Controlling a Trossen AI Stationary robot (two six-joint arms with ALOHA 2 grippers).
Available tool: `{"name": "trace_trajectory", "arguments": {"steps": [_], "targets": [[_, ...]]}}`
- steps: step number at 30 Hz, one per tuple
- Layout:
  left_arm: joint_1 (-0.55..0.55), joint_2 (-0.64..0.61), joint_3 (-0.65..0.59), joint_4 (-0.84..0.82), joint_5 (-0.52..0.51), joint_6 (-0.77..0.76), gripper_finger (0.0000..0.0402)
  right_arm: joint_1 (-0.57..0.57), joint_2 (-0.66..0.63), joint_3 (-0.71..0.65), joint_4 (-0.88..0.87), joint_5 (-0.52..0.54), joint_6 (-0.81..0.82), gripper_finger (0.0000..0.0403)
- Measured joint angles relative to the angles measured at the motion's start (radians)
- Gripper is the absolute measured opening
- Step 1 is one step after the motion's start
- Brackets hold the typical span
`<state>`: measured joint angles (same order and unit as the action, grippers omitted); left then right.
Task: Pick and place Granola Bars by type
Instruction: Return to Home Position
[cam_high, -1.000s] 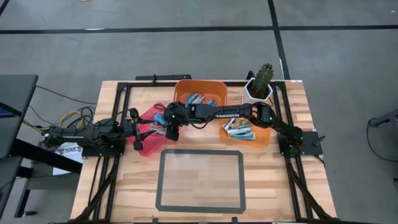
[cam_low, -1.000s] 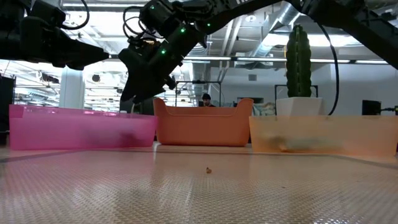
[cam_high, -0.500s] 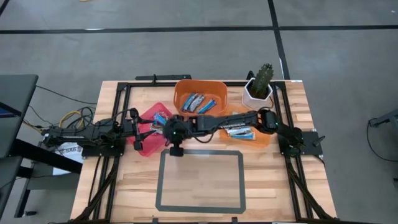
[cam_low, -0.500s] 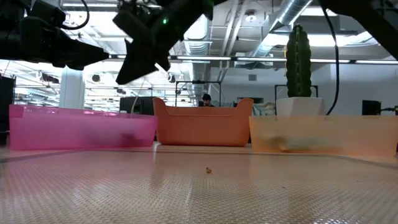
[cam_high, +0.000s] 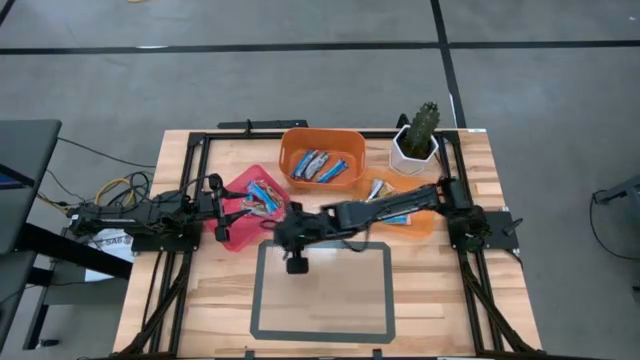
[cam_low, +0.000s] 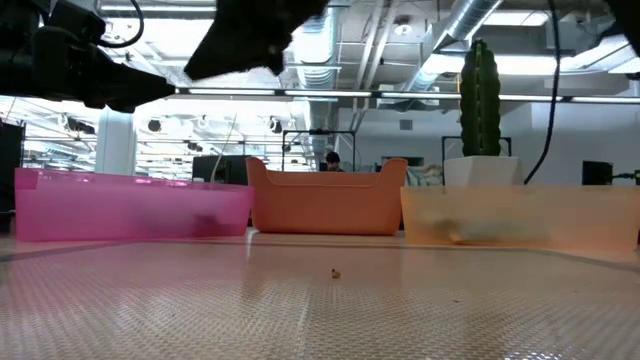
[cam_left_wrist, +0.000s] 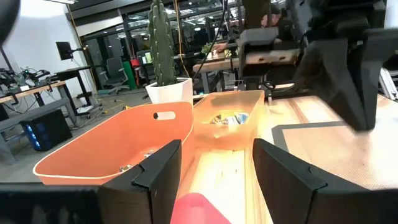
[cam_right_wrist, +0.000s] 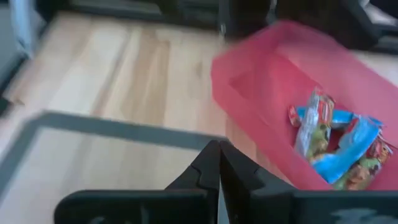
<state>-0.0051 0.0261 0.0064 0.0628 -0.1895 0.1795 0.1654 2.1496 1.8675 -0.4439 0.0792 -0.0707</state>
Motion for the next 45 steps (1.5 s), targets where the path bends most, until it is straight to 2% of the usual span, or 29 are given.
{"name": "trace_trajectory", "arguments": {"steps": [5,8,25,35,45], "targets": [[0.000,0.000,0.000,0.000,0.000,0.000,0.0193,0.019,-0.186,-0.369,0.292,0.001,0.038,0.0001],[0.000,0.000,0.000,0.000,0.000,0.000,0.0193,0.026,-0.293,-0.569,0.408,0.002,0.068,0.0002],[0.000,0.000,0.000,0.000,0.000,0.000,0.0193,0.021,-0.811,-1.353,0.890,-0.002,0.108,0.0000],[0.000,0.000,0.000,0.000,0.000,0.000,0.0193,0.000,-1.028,-1.684,1.136,-0.002,0.186,0.0000],[0.000,0.000,0.000,0.000,0.000,0.000,0.0193,-0.003,-1.178,-1.853,1.241,-0.002,0.195,0.0000]]}}
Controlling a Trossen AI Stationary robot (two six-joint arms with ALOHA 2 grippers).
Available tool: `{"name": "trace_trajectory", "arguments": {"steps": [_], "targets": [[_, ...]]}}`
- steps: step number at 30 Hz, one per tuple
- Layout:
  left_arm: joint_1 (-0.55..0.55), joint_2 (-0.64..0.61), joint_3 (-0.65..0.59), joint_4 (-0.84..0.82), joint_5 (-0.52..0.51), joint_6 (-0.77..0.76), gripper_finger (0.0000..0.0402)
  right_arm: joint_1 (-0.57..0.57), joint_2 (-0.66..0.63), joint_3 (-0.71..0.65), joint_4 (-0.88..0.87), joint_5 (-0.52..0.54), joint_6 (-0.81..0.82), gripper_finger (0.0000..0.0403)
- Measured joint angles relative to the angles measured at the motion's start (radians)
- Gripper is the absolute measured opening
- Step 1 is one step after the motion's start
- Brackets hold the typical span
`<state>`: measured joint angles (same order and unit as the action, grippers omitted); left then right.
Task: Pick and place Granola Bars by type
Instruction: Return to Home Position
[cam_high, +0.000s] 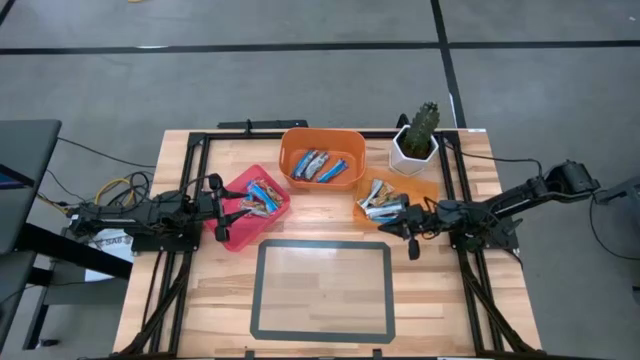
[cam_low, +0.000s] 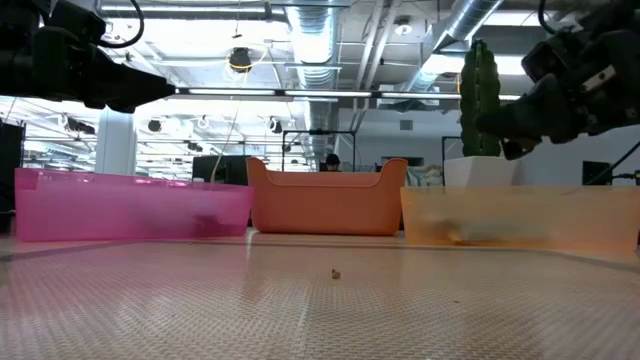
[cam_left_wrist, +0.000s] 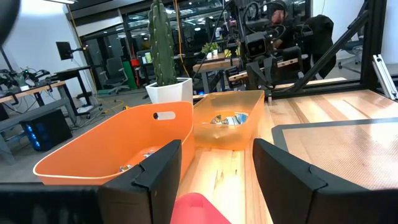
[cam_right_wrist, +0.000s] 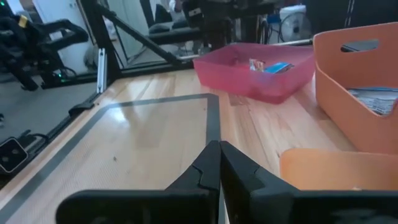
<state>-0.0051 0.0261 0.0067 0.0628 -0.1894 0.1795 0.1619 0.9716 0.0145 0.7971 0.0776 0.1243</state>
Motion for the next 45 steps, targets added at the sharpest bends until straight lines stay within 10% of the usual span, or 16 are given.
{"name": "trace_trajectory", "arguments": {"steps": [12,33,45], "targets": [[0.000,0.000,0.000,0.000,0.000,0.000,0.0193,0.014,-0.093,-0.008,-0.097,0.000,-0.028,0.0000],[0.000,0.000,0.000,0.000,0.000,0.000,0.0193,0.006,-0.637,-0.009,-0.776,-0.057,-0.045,0.0000],[0.000,0.000,0.000,0.000,0.000,0.000,0.0193,-0.006,-0.705,-0.008,-0.785,-0.072,-0.046,0.0000]]}}
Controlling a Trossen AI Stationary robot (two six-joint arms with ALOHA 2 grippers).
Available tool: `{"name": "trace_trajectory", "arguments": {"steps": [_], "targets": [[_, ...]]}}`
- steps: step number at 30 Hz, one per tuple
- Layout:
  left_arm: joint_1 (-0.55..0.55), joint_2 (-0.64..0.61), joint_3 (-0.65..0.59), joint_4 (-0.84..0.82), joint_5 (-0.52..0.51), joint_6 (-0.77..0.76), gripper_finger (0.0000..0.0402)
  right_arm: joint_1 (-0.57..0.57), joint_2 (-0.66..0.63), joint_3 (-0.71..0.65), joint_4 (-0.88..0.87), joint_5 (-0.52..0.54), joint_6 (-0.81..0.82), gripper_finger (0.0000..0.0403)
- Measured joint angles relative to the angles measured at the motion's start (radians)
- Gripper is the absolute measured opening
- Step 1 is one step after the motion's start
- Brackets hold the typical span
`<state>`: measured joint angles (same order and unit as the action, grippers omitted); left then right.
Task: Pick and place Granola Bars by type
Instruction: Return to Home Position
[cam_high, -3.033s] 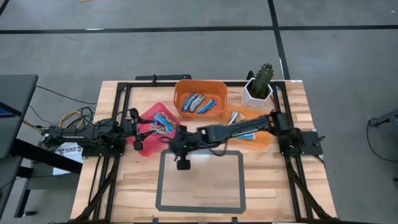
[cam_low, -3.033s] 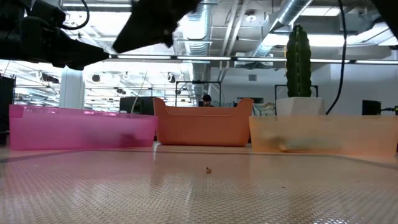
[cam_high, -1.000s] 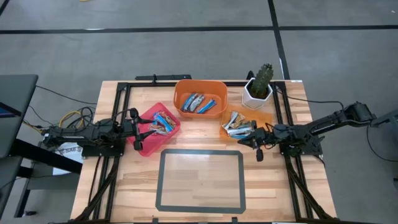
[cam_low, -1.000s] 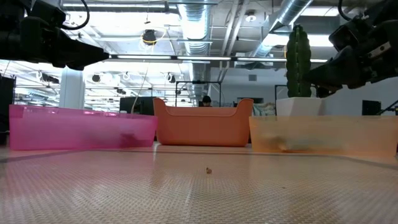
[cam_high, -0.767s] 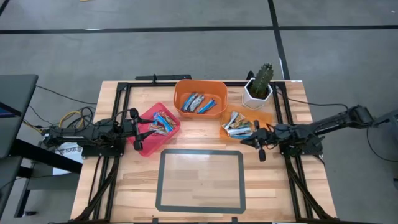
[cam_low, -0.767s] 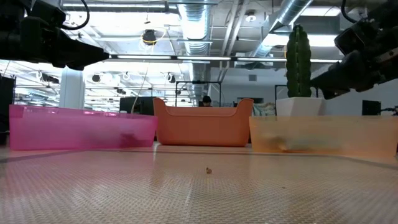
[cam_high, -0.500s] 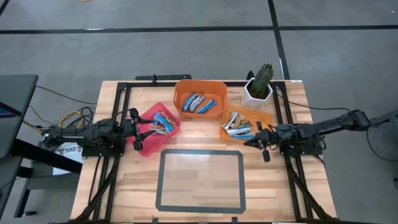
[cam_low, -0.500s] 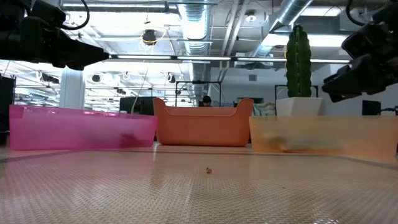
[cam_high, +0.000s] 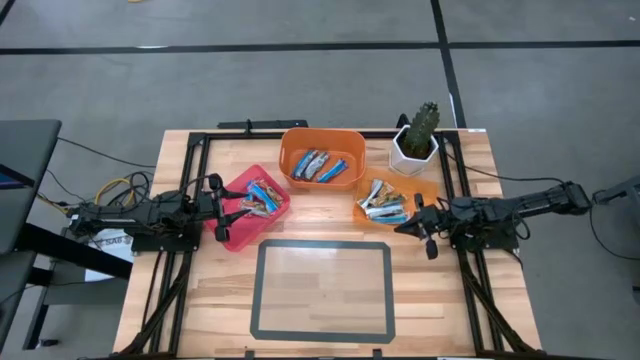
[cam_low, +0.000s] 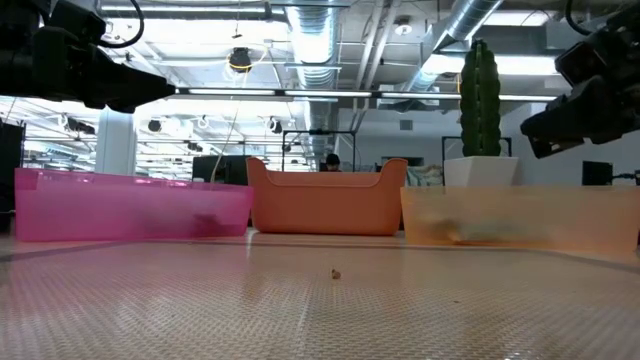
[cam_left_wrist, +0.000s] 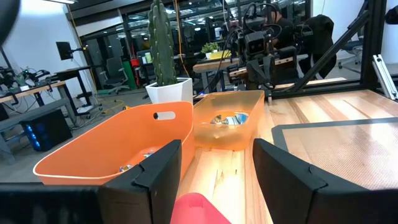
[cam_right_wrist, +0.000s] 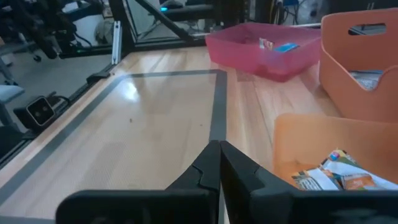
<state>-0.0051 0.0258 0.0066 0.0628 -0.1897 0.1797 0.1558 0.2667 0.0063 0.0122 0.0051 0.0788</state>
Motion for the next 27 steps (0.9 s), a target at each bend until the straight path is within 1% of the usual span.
{"name": "trace_trajectory", "arguments": {"steps": [13,27], "targets": [[0.000,0.000,0.000,0.000,0.000,0.000,0.0193,-0.035,0.003,0.000,0.001,0.001,0.000,0.0000],[0.000,-0.001,0.000,0.000,0.000,0.000,0.0193,-0.034,0.003,-0.001,0.001,0.000,0.000,0.0000]]}}
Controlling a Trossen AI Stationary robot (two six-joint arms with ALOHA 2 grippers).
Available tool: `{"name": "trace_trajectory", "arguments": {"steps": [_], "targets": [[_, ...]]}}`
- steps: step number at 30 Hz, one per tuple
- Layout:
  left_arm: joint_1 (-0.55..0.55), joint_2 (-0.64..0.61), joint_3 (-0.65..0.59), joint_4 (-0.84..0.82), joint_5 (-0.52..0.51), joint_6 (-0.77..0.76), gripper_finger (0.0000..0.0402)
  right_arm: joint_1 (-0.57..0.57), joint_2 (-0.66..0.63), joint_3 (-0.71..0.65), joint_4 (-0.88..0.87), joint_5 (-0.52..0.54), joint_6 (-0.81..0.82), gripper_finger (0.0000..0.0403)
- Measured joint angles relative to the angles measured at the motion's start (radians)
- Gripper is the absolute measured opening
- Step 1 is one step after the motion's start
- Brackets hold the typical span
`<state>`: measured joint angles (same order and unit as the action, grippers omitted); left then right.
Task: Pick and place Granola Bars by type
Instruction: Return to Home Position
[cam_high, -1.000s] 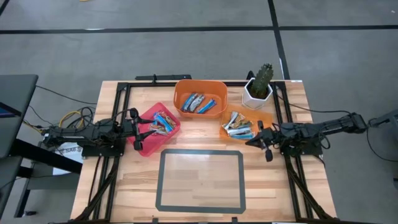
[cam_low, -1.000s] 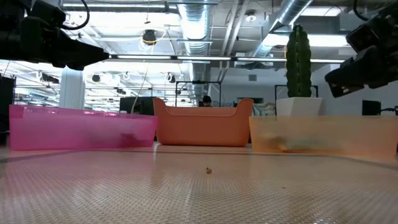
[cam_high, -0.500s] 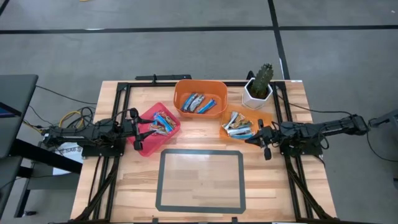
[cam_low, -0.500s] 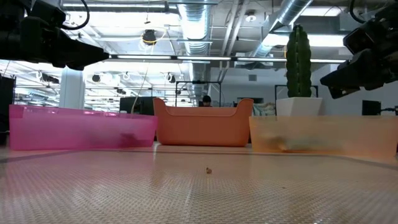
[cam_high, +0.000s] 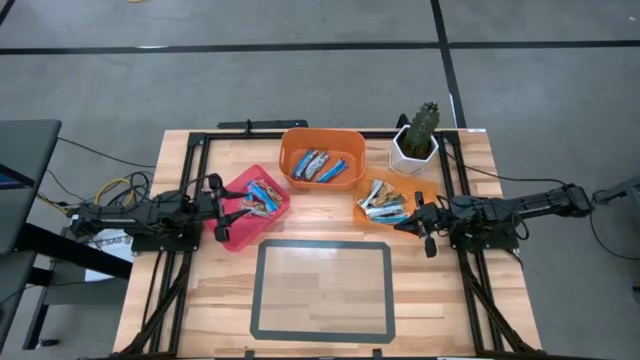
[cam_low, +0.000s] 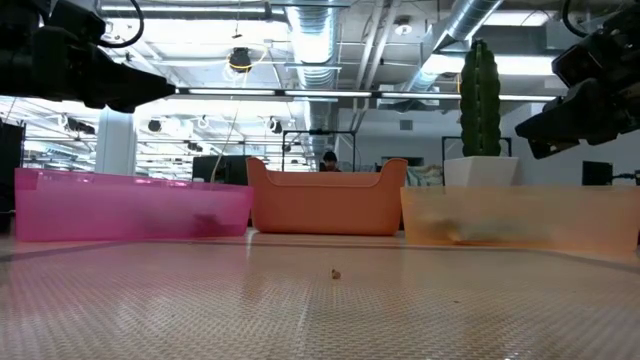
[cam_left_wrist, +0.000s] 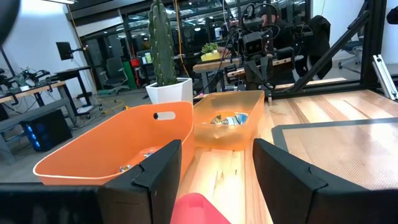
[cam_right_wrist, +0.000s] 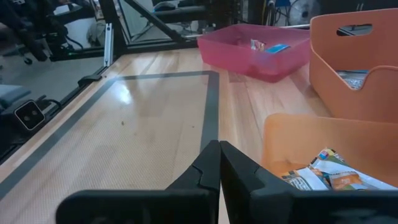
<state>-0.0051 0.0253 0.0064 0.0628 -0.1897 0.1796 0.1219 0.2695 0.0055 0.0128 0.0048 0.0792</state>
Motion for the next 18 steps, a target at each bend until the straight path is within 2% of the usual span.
{"name": "trace_trajectory", "arguments": {"steps": [18], "targets": [[0.000,-0.021,0.000,0.000,0.000,0.000,0.0193,0.000,0.000,0.000,-0.001,-0.001,0.000,0.0000]]}}
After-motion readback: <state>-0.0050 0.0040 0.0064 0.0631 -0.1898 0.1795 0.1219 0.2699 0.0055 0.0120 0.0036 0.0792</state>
